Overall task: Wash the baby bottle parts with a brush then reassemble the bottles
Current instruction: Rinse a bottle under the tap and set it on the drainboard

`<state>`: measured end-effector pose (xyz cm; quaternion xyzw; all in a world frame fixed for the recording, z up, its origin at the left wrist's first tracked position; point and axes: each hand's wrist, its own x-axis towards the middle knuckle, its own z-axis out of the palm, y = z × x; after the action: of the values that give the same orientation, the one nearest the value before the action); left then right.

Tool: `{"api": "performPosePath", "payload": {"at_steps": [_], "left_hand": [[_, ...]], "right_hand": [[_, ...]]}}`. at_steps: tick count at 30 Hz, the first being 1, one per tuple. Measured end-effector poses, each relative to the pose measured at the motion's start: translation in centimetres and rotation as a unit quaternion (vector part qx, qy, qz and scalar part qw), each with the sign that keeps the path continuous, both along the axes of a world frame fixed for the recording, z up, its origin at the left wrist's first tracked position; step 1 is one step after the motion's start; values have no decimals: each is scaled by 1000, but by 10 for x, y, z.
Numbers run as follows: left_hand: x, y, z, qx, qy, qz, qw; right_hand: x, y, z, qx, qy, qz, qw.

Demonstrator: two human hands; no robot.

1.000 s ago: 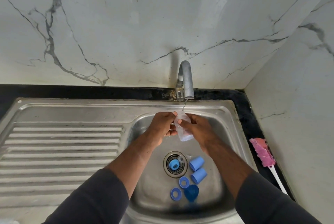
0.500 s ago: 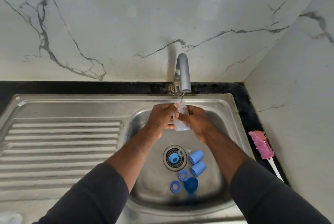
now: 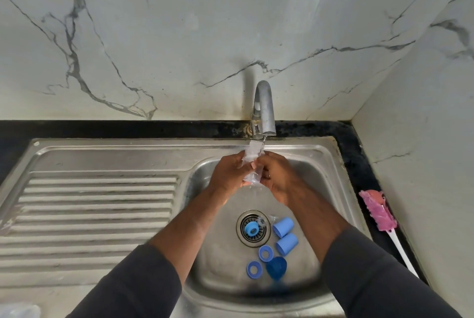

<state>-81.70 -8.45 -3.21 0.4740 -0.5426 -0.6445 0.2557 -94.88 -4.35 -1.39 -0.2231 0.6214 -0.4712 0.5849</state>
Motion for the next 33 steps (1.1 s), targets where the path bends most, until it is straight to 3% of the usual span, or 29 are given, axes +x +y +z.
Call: {"api": "performPosePath", "payload": {"at_steps": [2,4,8,12,18,22,26,29,33], "left_hand": [[0,3,3,-22,-10,-5,1000],[2,7,4,10,33,10,999],[8,6,-1,40,69,51,995],[12,9,-1,76,60,6,995],[7,13,-14,-24,-20,64,997],[4,16,-8,-112,-80,35,990],[6,12,-5,-111,-59,-1,992],[5,7,1,-108,-43,16,993],[10,4,-2,-66,-38,17,997]], "right_hand": [[3,-1,-1,4,22,-11,1000],[0,0,-3,7,33,-16,999],[-9,6,1,2,-5,-14,1000],[-8,13,3,6,-47,7,999],[-6,20,0,36,25,49,998],[-9,26,1,44,-33,34,998],[-14,27,2,14,-69,21,997],[-13,23,1,-5,-33,41,999],[-14,20,-7,-15,113,61,992]]}}
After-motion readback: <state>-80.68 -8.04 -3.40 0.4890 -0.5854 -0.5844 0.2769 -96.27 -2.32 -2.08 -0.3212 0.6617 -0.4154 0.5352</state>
